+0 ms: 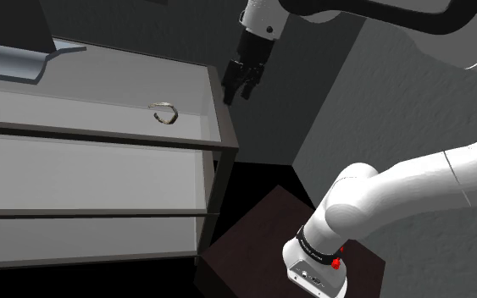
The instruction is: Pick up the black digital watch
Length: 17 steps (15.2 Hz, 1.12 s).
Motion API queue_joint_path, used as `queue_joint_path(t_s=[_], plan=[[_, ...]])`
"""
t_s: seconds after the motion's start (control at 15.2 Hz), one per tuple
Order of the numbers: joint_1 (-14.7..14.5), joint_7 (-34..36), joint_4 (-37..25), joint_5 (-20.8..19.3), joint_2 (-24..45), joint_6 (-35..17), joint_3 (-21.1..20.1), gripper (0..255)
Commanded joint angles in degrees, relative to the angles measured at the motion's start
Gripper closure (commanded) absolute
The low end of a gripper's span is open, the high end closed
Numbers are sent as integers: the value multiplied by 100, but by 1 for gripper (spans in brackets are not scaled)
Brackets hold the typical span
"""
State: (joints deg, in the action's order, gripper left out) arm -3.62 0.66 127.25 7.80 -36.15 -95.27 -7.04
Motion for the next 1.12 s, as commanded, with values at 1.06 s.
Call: queue_joint_path(t_s=[1.06], plan=[[-374,1369,-1611,-239,2171,-720,-1387,0]])
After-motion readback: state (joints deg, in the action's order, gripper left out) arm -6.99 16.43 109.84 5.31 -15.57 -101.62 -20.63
